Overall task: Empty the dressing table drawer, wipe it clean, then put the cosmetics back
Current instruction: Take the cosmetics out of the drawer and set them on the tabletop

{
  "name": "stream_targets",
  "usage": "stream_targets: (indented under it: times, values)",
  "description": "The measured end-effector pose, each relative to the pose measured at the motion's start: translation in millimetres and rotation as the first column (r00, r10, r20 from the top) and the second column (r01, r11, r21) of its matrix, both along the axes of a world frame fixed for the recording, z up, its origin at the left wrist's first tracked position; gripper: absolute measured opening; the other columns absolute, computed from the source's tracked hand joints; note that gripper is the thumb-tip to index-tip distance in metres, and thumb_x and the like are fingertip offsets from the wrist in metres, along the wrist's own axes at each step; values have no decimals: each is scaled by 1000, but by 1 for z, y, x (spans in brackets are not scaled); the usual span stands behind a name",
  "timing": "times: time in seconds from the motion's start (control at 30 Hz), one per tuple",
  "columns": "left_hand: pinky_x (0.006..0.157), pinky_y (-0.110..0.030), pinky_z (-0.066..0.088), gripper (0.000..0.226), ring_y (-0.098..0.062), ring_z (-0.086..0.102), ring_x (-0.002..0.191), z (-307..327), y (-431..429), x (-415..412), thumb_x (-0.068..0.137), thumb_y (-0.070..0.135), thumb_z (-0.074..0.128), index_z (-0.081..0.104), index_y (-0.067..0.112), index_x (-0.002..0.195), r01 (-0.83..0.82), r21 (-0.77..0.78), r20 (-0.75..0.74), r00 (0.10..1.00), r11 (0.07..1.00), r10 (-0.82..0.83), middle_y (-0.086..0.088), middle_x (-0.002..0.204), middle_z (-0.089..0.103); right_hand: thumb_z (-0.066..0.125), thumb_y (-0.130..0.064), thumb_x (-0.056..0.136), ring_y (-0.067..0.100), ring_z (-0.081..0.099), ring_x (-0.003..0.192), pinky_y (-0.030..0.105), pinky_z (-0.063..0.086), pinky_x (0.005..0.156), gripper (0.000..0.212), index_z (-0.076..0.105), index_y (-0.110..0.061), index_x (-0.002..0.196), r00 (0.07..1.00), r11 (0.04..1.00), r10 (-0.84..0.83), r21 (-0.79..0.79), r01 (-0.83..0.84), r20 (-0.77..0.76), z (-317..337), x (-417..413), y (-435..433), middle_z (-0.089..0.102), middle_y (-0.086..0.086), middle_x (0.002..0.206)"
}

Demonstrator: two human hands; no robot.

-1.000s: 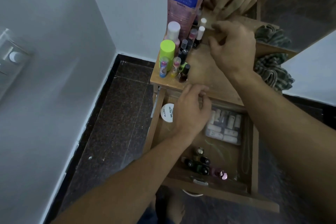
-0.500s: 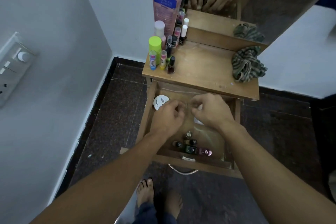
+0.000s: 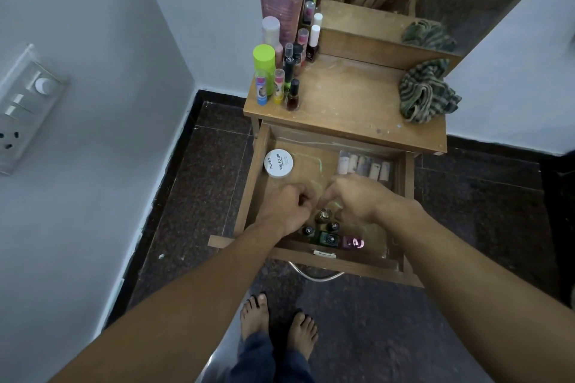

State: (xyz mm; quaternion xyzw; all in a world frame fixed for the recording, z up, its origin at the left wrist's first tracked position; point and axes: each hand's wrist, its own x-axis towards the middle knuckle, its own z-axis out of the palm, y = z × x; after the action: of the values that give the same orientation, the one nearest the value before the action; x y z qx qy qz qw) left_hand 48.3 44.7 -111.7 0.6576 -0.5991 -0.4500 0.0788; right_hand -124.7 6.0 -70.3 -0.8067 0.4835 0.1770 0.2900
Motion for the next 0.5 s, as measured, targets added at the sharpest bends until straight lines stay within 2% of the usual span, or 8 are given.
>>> stream_targets:
  times: [0.13, 0.33, 0.43, 0.5]
  values:
    - [94, -27, 48, 17, -13, 63, 106, -1, -2, -3, 95, 25, 60, 69, 30, 109, -8, -18, -5, 1000, 1000, 8, 10, 111, 71, 75, -16, 84, 16, 56, 112, 35, 49, 89, 46, 70, -48, 116, 998, 998, 55, -34, -54, 38, -5, -2, 5, 61, -12, 116]
    - [97, -35, 52, 19, -14, 64, 106, -3, -3, -7, 96, 25, 59, 69, 30, 111, -19, -23, -30, 999, 1000, 18, 9, 113, 72, 75, -29, 86, 11, 54, 102, 31, 44, 78, 33, 71, -44, 116, 991, 994, 72, -87, -62, 111, -12, -11, 6, 56, -16, 108]
    - [97, -36, 53, 20, -11, 64, 105, -7, -3, -7, 96, 24, 58, 69, 31, 112, -54, -32, -71, 996, 998, 51, 12, 113, 72, 72, -42, 84, 11, 56, 95, 33, 47, 77, 32, 71, -44, 116, 988, 993, 22, -114, -5, 151, -12, -15, 7, 55, -16, 99]
    - [91, -37, 56, 17, -10, 67, 95, -5, -2, -10, 96, 25, 58, 69, 31, 107, -117, -67, -95, 989, 991, 111, 12, 102, 74, 67, -46, 82, 12, 61, 88, 33, 50, 74, 31, 73, -42, 111, 973, 986, -25, -156, 63, 231, -8, -18, 7, 62, -14, 92]
